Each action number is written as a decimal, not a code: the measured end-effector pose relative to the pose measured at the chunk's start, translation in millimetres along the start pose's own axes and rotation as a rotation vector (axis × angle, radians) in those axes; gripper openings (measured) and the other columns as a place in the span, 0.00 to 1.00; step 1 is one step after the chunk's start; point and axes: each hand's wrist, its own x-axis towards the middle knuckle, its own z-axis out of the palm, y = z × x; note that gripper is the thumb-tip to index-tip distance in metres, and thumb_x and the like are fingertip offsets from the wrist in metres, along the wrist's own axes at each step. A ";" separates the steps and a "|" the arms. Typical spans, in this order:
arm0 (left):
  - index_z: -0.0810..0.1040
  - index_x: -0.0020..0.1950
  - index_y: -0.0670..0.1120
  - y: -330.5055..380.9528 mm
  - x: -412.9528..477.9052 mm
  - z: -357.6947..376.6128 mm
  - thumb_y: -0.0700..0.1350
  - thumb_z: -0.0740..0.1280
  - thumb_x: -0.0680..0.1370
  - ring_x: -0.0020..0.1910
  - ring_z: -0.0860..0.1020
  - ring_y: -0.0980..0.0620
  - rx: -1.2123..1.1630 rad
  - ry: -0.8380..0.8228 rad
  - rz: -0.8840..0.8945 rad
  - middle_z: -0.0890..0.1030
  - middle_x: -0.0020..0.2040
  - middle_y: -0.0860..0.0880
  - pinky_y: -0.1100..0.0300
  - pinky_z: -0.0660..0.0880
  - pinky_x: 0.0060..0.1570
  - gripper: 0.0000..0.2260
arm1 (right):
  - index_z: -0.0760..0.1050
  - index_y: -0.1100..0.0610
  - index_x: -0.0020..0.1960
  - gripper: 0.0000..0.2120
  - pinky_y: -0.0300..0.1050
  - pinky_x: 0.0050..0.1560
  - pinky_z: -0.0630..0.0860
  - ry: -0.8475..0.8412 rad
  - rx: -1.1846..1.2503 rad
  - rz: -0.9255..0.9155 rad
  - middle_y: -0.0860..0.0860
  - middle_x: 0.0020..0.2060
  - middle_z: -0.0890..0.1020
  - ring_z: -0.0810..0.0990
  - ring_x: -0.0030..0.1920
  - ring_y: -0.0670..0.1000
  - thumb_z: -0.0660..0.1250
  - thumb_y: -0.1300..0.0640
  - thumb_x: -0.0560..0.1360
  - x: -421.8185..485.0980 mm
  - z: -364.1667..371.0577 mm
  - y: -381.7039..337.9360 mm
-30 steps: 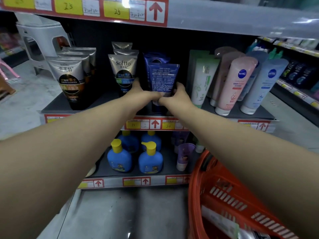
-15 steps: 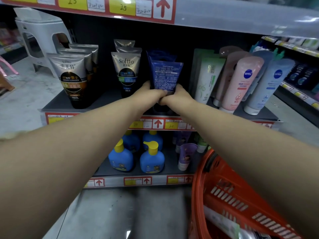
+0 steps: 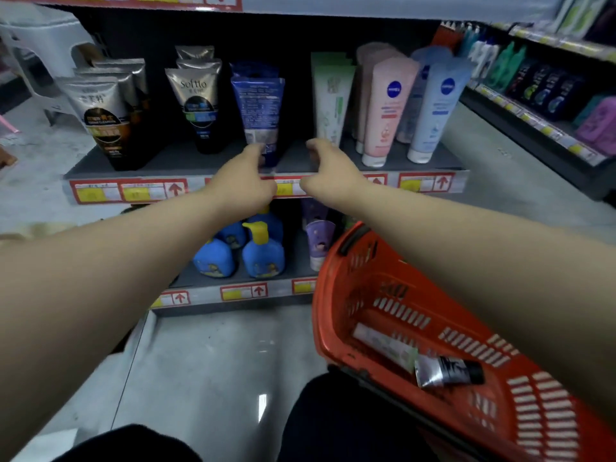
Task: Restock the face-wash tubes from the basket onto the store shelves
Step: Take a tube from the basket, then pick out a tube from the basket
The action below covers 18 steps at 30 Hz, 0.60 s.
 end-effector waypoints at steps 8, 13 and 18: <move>0.63 0.72 0.42 56.4 -44.2 61.6 0.42 0.65 0.74 0.68 0.70 0.42 0.393 -0.213 0.148 0.69 0.70 0.40 0.55 0.68 0.65 0.26 | 0.68 0.62 0.67 0.28 0.49 0.65 0.68 -0.210 -0.353 -0.129 0.62 0.63 0.73 0.71 0.65 0.61 0.67 0.56 0.69 -74.3 -28.4 72.4; 0.66 0.68 0.45 81.8 -51.8 123.7 0.46 0.66 0.72 0.65 0.72 0.41 0.519 -0.355 0.257 0.72 0.65 0.41 0.51 0.71 0.62 0.25 | 0.63 0.58 0.71 0.31 0.50 0.67 0.67 -0.277 -0.416 -0.051 0.60 0.64 0.70 0.68 0.66 0.60 0.66 0.54 0.70 -115.1 -42.1 126.6; 0.61 0.73 0.42 103.6 -54.4 196.9 0.47 0.66 0.72 0.70 0.66 0.43 0.653 -0.495 0.349 0.67 0.71 0.42 0.50 0.64 0.69 0.31 | 0.63 0.59 0.70 0.30 0.50 0.67 0.67 -0.318 -0.412 0.069 0.60 0.65 0.70 0.67 0.67 0.60 0.66 0.54 0.71 -148.5 -46.7 187.6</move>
